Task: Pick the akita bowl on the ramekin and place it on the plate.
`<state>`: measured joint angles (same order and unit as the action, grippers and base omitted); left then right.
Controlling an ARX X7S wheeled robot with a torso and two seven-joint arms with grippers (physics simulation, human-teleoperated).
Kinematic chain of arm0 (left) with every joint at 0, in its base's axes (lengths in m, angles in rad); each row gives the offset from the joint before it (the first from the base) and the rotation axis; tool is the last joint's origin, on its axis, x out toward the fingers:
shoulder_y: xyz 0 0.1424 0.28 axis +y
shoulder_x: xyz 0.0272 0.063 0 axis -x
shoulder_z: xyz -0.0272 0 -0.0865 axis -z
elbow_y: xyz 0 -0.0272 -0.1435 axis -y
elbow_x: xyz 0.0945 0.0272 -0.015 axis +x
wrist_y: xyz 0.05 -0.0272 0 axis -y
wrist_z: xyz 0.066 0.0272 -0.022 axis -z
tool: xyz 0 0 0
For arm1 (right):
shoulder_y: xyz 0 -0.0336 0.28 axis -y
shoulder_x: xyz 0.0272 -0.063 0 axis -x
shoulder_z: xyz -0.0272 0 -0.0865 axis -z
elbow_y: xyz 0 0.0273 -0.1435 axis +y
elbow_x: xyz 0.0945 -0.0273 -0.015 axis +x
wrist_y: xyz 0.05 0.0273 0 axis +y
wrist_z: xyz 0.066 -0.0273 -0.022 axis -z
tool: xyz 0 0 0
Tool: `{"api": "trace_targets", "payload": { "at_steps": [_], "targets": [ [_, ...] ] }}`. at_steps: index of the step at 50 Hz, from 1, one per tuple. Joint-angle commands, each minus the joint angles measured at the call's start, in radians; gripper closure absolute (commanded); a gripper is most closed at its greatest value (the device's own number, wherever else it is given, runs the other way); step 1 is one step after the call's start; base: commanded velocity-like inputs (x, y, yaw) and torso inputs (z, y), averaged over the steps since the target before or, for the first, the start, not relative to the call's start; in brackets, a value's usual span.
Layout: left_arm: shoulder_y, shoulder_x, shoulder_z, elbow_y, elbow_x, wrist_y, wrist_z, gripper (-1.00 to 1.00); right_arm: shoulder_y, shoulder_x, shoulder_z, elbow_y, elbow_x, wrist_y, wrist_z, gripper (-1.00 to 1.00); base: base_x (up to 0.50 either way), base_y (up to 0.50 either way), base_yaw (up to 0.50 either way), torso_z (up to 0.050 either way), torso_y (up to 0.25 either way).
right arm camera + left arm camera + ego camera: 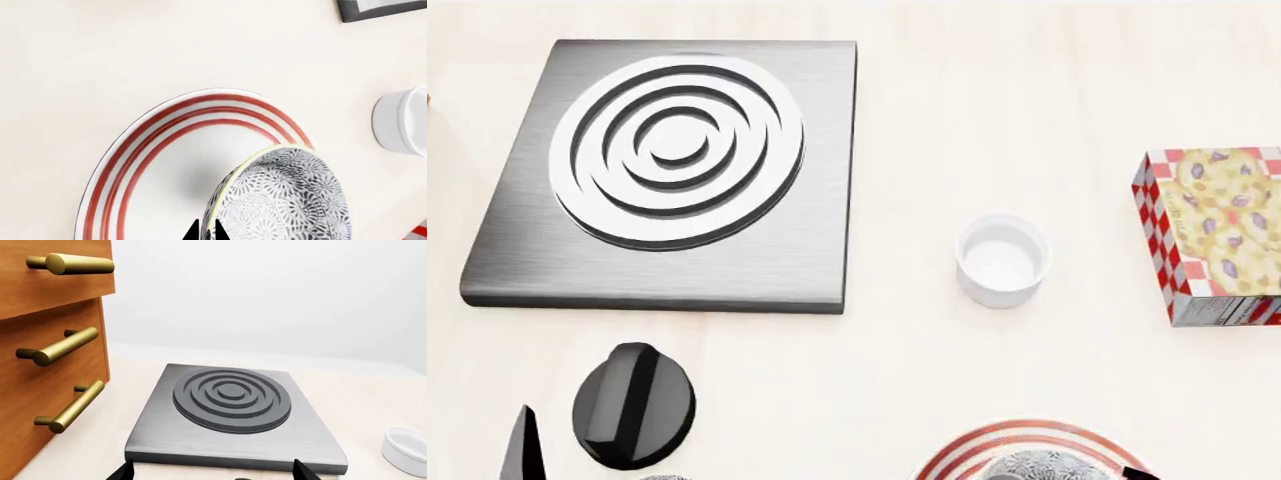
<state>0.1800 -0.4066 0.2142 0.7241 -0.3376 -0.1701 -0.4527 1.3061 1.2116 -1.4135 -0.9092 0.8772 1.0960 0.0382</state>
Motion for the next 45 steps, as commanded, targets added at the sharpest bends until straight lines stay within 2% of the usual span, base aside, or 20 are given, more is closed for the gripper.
{"api": "trace_targets", "payload": {
  "at_steps": [1, 26, 45],
  "targets": [
    [-0.001, -0.003, 0.002, 0.000, -0.001, 0.001, -0.004, -1.00, -0.006, 0.042, 0.004, -0.009, -0.015, -0.015, 0.019, 1.00, 0.00, 0.00, 0.00, 0.000, 0.000],
    [-0.002, -0.008, 0.011, 0.003, -0.002, 0.002, -0.009, -1.00, -0.040, 0.010, -0.009, 0.037, -0.056, -0.083, 0.040, 1.00, 0.00, 0.00, 0.00, 0.000, 0.000],
    [-0.005, -0.013, 0.011, 0.002, -0.004, 0.003, -0.016, -1.00, -0.126, -0.027, -0.052, 0.086, -0.100, -0.161, 0.077, 1.00, 0.00, 0.00, 0.00, 0.000, 0.001]
  ]
}}
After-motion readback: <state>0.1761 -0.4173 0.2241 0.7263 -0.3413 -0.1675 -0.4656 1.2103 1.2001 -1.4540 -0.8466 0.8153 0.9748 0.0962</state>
